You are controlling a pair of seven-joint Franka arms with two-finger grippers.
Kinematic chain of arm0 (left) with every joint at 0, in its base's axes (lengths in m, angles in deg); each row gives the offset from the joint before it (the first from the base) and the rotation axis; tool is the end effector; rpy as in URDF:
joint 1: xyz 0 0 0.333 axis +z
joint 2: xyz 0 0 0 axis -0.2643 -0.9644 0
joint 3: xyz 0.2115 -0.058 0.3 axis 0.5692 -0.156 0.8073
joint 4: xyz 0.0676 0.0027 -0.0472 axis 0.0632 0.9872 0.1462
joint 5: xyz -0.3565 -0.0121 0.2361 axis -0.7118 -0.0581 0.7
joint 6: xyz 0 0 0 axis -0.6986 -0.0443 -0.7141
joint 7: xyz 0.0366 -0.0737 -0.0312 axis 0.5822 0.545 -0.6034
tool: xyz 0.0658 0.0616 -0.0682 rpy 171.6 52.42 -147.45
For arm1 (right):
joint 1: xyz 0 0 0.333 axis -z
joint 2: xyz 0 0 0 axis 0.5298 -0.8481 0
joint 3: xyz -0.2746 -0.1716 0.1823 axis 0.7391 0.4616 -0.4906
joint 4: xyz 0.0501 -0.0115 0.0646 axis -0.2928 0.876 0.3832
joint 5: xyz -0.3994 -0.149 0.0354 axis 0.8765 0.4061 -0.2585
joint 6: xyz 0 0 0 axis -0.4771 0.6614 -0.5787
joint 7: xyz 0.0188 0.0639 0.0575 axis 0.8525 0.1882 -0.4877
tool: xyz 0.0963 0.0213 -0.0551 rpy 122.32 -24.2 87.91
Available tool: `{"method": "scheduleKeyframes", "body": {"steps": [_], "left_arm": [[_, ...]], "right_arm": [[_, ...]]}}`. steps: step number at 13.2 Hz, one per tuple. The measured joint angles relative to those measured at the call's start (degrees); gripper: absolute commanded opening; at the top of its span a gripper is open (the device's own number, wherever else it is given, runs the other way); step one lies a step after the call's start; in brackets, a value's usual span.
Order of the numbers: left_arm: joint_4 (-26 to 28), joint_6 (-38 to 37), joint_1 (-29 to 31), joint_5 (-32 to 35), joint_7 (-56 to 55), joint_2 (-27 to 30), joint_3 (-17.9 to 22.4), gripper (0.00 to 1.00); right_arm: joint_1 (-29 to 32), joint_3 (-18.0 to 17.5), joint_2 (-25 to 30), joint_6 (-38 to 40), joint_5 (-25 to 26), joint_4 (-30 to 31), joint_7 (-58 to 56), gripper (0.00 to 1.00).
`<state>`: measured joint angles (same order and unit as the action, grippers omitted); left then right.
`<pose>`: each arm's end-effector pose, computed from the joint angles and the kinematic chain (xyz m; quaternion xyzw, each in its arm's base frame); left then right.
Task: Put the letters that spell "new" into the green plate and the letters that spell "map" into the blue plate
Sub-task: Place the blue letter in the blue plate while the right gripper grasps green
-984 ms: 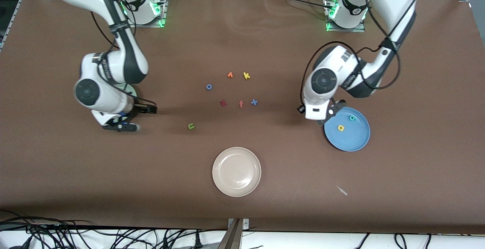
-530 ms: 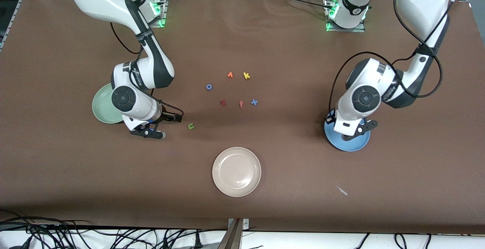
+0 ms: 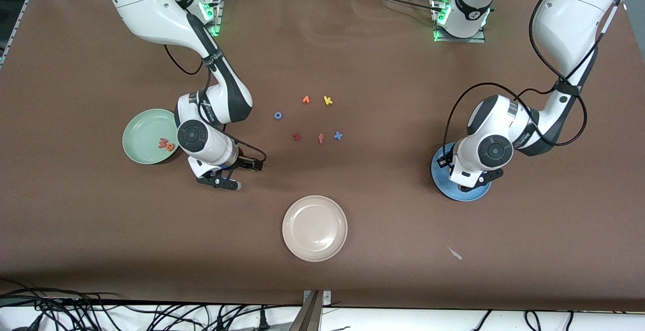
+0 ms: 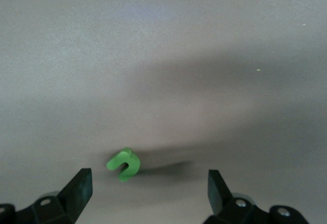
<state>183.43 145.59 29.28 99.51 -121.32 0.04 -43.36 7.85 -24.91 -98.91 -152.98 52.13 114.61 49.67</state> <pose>0.6568 -0.1274 0.2237 -0.9624 -0.2246 0.1295 0.0810 0.6657 0.2865 0.2060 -0.9936 0.1025 0.0367 0.0292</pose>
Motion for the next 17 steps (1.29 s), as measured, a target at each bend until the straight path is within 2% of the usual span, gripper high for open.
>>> {"method": "scheduleKeyframes", "body": {"steps": [6, 7, 9, 11, 14, 16, 17], "left_arm": [[-1.19, -0.12, -0.06, 0.0, 0.01, 0.76, -0.95, 1.0], [-1.69, -0.15, -0.06, 0.0, 0.01, 1.67, -1.66, 1.0], [-3.07, -1.14, -0.07, 0.0, 1.1, 4.59, -3.64, 1.0], [-6.1, -7.08, -0.09, 0.0, 6.09, 7.4, -5.17, 1.0], [-14.1, -18.81, -0.03, -0.23, 15.49, 9.15, -7.44, 1.0], [-17.38, -22.01, 0.35, -4.41, 23.61, 11.72, -7.41, 1.0], [-17.65, -22.54, 0.77, -7.49, 28.52, 13.83, -5.76, 1.0]], "right_arm": [[-2.11, -0.44, -1.69, -2.65, 0.0, -0.06, 0.54, 0.98], [-2.26, -0.44, -2.01, -3.05, 0.0, -0.06, 0.58, 0.94], [-2.24, -0.4, -2.43, -3.37, 0.01, -0.08, 0.58, 0.8], [-2.24, -0.36, -2.51, -3.4, 0.03, -0.16, 0.58, 0.7], [-2.22, -0.26, -2.48, -3.38, 0.05, -0.38, 0.58, 0.53], [-2.22, -0.22, -2.48, -3.36, 0.05, -0.43, 0.58, 0.42], [-2.22, -0.25, -2.47, -3.38, 0.04, -0.57, 0.58, 0.37]]}}
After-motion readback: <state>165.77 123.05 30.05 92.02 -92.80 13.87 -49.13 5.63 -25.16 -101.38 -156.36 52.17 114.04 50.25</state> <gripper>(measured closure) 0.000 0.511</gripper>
